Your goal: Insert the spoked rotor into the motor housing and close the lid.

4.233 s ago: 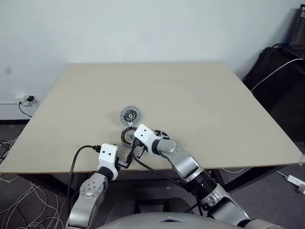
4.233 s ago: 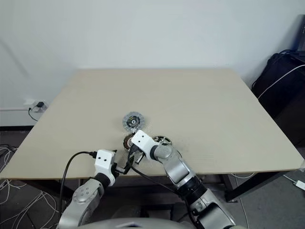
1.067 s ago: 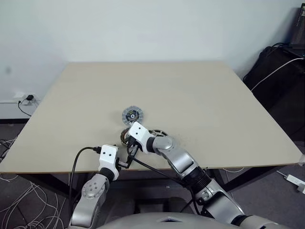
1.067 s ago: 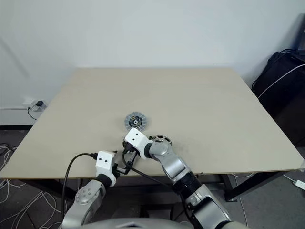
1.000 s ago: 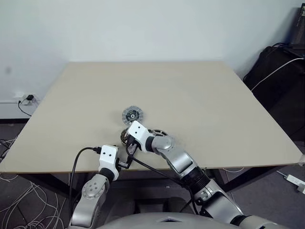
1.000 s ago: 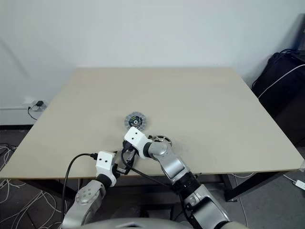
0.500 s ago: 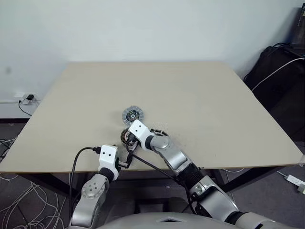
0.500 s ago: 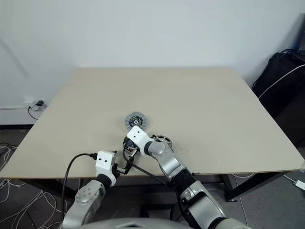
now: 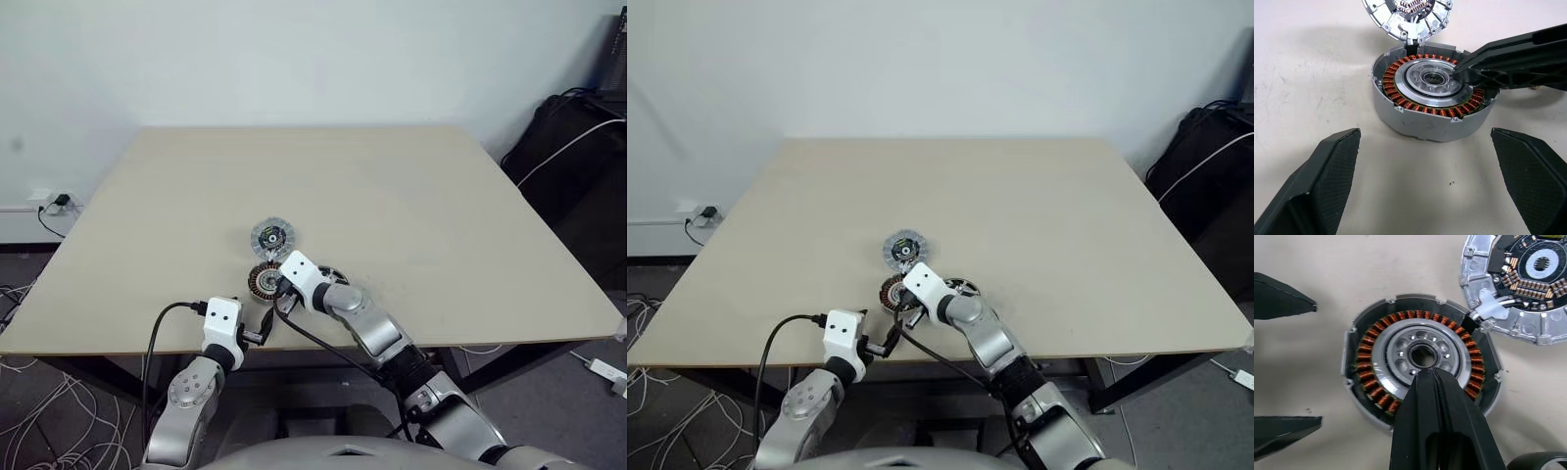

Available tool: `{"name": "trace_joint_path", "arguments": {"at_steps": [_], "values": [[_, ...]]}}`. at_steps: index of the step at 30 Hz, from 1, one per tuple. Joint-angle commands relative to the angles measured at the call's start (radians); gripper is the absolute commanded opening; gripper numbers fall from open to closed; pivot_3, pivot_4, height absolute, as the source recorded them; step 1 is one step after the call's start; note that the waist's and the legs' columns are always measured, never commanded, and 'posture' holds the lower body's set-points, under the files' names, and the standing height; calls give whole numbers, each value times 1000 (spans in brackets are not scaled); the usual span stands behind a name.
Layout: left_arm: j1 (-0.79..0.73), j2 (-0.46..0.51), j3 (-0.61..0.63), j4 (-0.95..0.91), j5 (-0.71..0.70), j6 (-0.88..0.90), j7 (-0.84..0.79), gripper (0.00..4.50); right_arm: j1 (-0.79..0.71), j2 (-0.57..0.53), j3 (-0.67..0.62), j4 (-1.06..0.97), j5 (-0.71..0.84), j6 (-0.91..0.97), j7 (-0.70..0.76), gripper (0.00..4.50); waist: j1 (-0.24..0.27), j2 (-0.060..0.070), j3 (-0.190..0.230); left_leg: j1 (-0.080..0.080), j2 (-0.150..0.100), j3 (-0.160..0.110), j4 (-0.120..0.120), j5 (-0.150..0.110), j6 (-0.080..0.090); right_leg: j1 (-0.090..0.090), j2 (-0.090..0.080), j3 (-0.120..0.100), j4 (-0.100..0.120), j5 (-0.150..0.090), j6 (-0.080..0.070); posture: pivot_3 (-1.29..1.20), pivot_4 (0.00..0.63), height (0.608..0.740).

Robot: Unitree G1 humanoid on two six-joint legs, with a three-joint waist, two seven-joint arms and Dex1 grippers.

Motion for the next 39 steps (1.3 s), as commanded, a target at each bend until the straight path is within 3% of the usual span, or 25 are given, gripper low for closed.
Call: {"name": "trace_joint_path", "arguments": {"at_steps": [1, 4, 10, 20, 23, 27, 31, 39], "values": [[-15, -1, -4, -48, 4, -8, 0, 4500, -8, 32, -43, -107, 32, -66, -21, 26, 0, 0, 0, 0, 0, 0, 0, 0, 0, 0, 0, 0, 0, 0, 0, 0, 0, 740], [-13, -4, -3, -54, 7, -12, 6, 4500, 19, 48, -107, -191, 74, -109, -57, 26, 0, 0, 1, 0, 0, 0, 0, 0, 0, 0, 0, 0, 0, 0, 1, 0, 0, 740], [-3, -3, -9, -68, 8, -11, 5, 4500, 140, -50, -195, -395, 87, -57, -75, 26, 13, -1, 0, -1, -1, 0, 0, 0, 0, 1, -1, -1, -2, 0, 1, 0, 0, 740], [-35, 14, -38, -53, 6, 14, -29, 4500, 409, -253, -174, -654, 53, -6, -37, 3190, 24, -1, 2, -2, 0, -1, 0, 0, 0, 0, -1, -1, -3, -4, 5, 0, 0, 740], [-43, 20, -39, -52, 3, 23, -38, 4500, 445, -258, -191, -697, 113, 25, -3, 3190, 26, -1, 2, -2, 0, -1, 1, 0, 0, 1, -1, -2, -3, -5, 6, 0, 0, 740], [-44, 25, -41, -54, 1, 34, -48, 4500, 484, -167, -324, -732, 387, 285, 32, 3190, 30, -4, 4, -2, 0, -1, 2, 0, 1, 2, -2, -2, -3, -4, 7, 0, 0, 740], [-41, 26, -36, -57, 1, 39, -52, 4500, 502, -105, -424, -739, 527, 433, -3, 3190, 32, -4, 4, -3, 0, -1, 2, -1, 2, 2, -2, -2, -4, -4, 7, 0, 0, 740], [-36, 30, -29, -61, -2, 45, -54, 4500, 503, -108, -439, -760, 566, 438, -58, 3190, 32, -3, 4, -4, 0, -1, 0, -1, 2, 2, -2, -2, -7, -4, 7, 0, 0, 740]]}}
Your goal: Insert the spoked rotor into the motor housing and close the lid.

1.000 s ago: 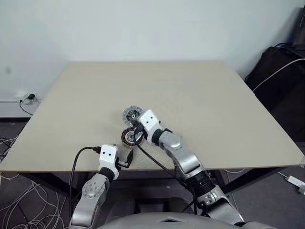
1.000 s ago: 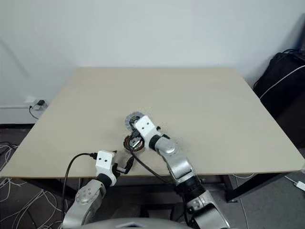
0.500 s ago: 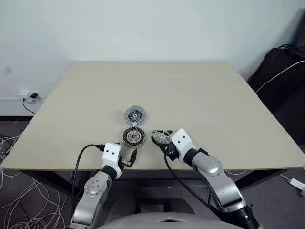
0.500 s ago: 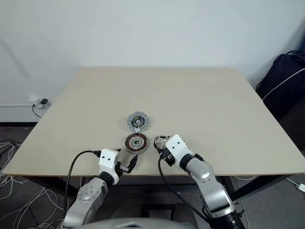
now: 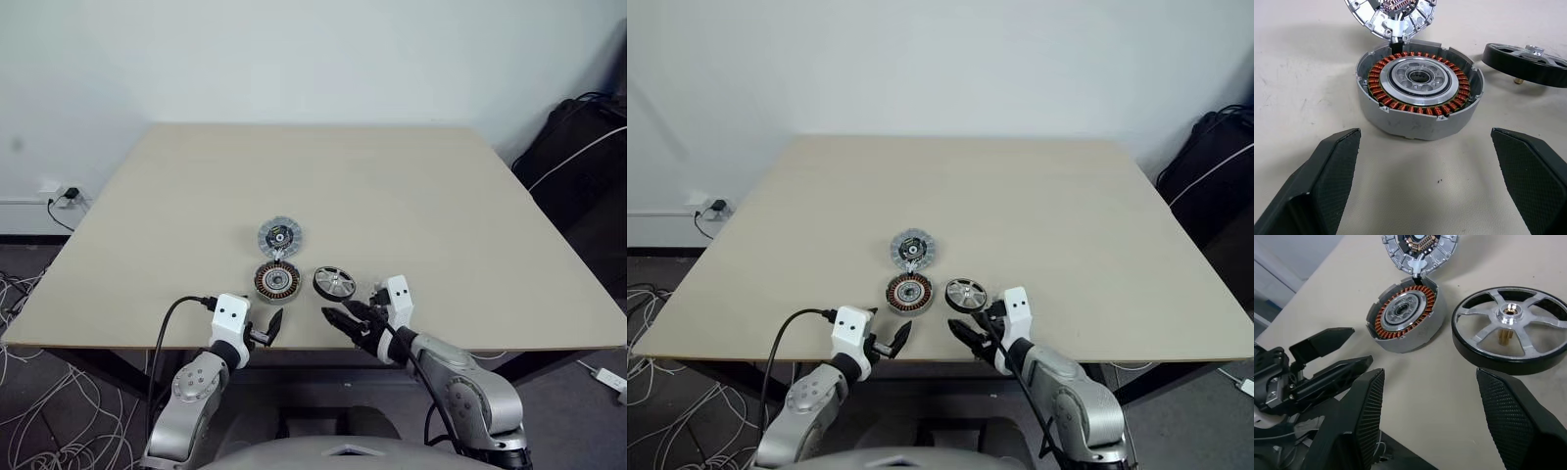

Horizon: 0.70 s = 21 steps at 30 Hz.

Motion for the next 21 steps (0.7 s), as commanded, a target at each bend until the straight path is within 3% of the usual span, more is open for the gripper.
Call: {"name": "trace_joint_path", "arguments": {"at_steps": [1, 5, 9, 21], "values": [[-10, 7, 3, -43, -2, -3, -7, 4500, -20, 8, -11, -37, 12, -33, -30, 3190, 0, 0, 0, 0, 0, 0, 0, 0, 0, 0, 0, 0, 0, 0, 0, 0, 0, 740], [-12, 7, 4, -42, -1, -3, -7, 4500, -34, 14, -1, -10, -43, -74, -99, 3190, 0, 0, 0, -1, 0, 0, 0, 0, 1, 0, 0, 0, -2, 3, -3, 0, 0, 740], [-11, 7, 6, -42, -2, -2, -7, 4500, -42, -142, 170, 25, -304, -341, -97, 3190, -1, 2, -1, -1, -1, 1, 0, -1, 1, 0, 0, 0, -4, 3, -2, 0, 0, 740], [-12, 2, 4, -33, -3, -9, -7, 4500, -131, -242, 337, 116, -474, -512, 0, 3190, 1, 1, -2, -1, -1, 0, 3, -1, 2, 3, 0, -1, -5, 4, -1, 0, 0, 740]]}}
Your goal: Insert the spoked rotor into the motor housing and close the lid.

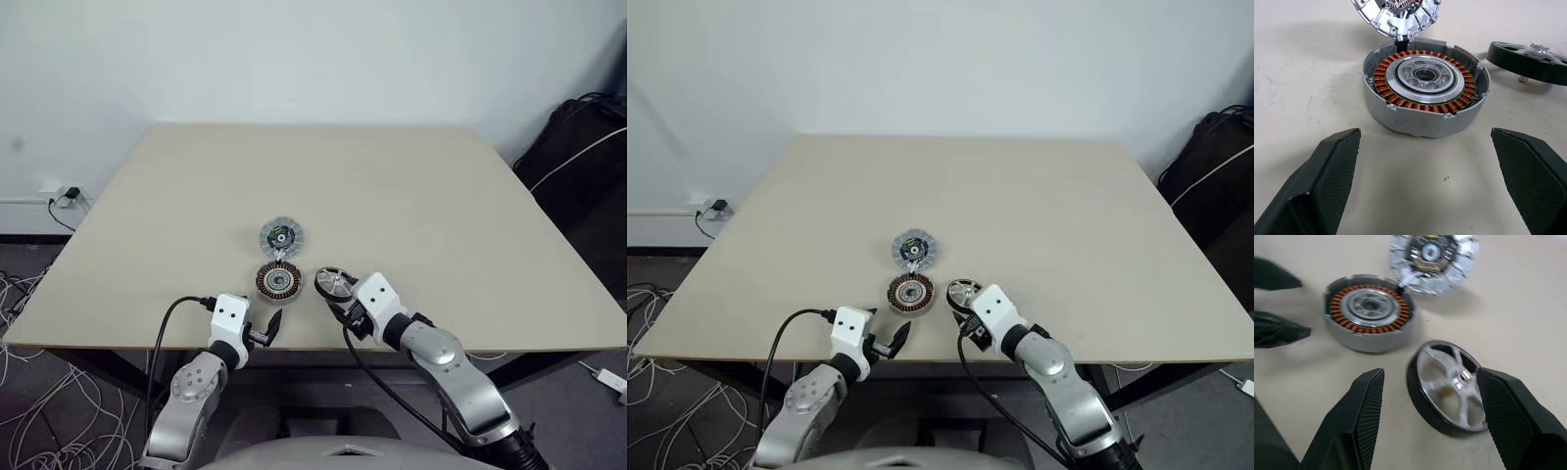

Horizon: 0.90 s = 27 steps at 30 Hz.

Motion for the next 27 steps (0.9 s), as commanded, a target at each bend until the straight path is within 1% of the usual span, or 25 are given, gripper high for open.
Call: {"name": "trace_joint_path", "arguments": {"at_steps": [1, 11, 27], "values": [[-12, -1, 0, -33, -2, -12, -3, 4500, -39, -4, 20, 2, -22, -30, 31, 3190, 1, 0, 0, 0, 0, 0, 0, 0, 0, 0, 0, 0, 0, 0, 0, 0, 0, 740], [-12, -6, 2, -30, -1, -18, 0, 4500, -82, 7, 13, 90, -18, -34, 90, 3190, 9, -1, -1, 0, 0, 0, 0, 0, 0, 0, 0, 0, 0, 1, 0, 0, 0, 740], [-17, -6, 6, -29, -3, -22, 2, 4500, -94, 15, -16, 177, -44, -76, 70, 3190, 9, 0, -2, 0, 0, 0, 1, 0, 0, 0, 0, 0, 0, 1, 0, 0, 0, 740]]}}
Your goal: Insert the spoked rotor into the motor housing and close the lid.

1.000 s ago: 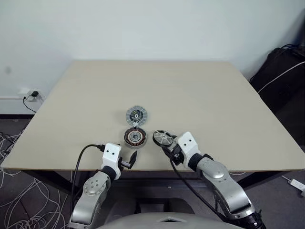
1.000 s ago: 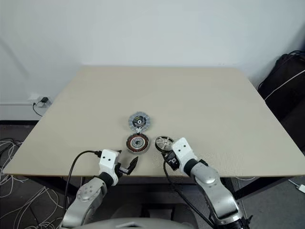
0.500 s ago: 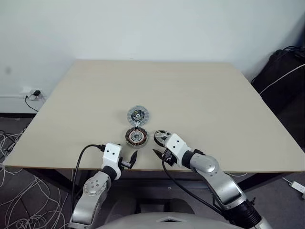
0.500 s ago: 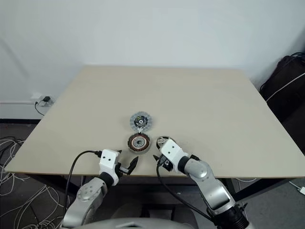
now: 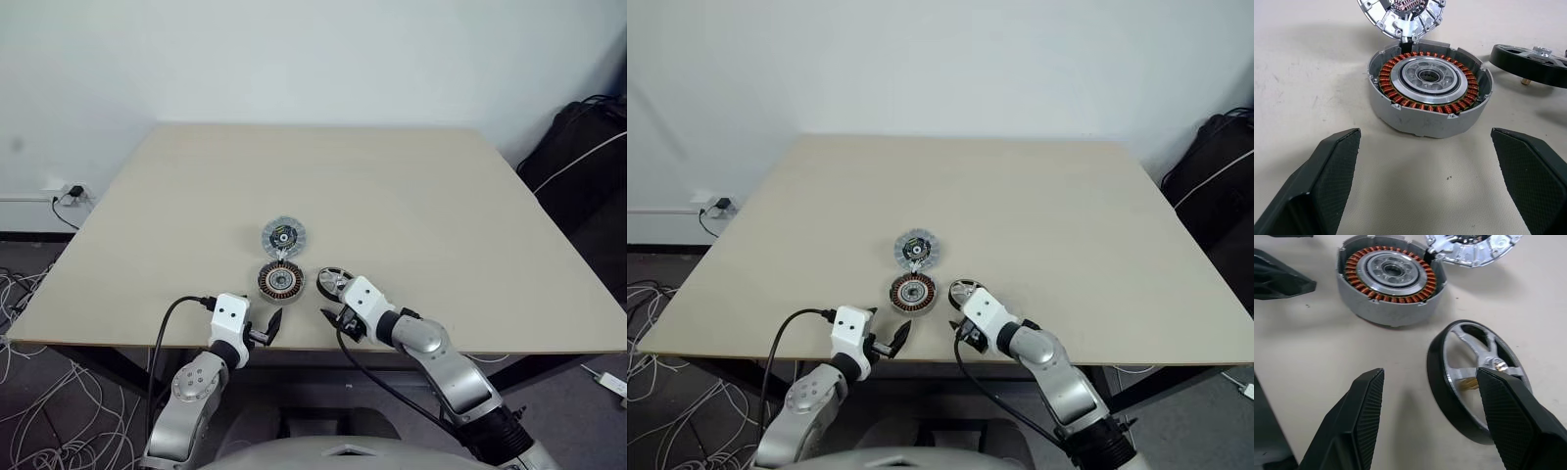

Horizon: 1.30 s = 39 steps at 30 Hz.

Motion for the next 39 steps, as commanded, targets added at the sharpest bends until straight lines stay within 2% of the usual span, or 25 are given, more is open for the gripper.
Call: {"name": "trace_joint_path", "arguments": {"at_steps": [1, 17, 20, 26, 39], "values": [[-17, 0, 7, -29, -3, -17, -2, 4500, -24, 6, -21, 6, -10, -29, -8, 3190, 0, 0, 0, 0, 0, 0, 0, 0, 0, 0, 0, 0, 0, 0, 0, 0, 0, 740], [-20, -5, 13, -38, -7, -13, 8, 4500, -60, 23, -30, 84, -38, -64, -16, 3190, -1, 1, -2, 0, 0, 0, 1, 0, 0, 0, 0, 0, 1, 1, 0, 0, 0, 740], [-20, -7, 14, -38, -7, -14, 10, 4500, -62, 25, -32, 88, -45, -70, -20, 2555, -1, 1, -2, 0, 0, 0, 1, 0, 0, 0, 0, 0, 1, 1, 0, 0, 0, 740], [-22, -9, 16, -37, -8, -16, 10, 4500, -64, 28, -39, 80, -52, -73, -20, 632, -1, 1, -3, 0, 0, 0, 1, 0, 0, 0, 0, 0, 1, 1, 0, 0, 0, 740], [-26, -12, 11, -35, -8, -12, 9, 4500, -53, 25, -41, 14, -49, -58, -1, 632, -1, 2, -3, 0, 0, 0, 2, 0, 0, 0, 1, 1, 1, 2, 0, 0, 0, 740]]}}
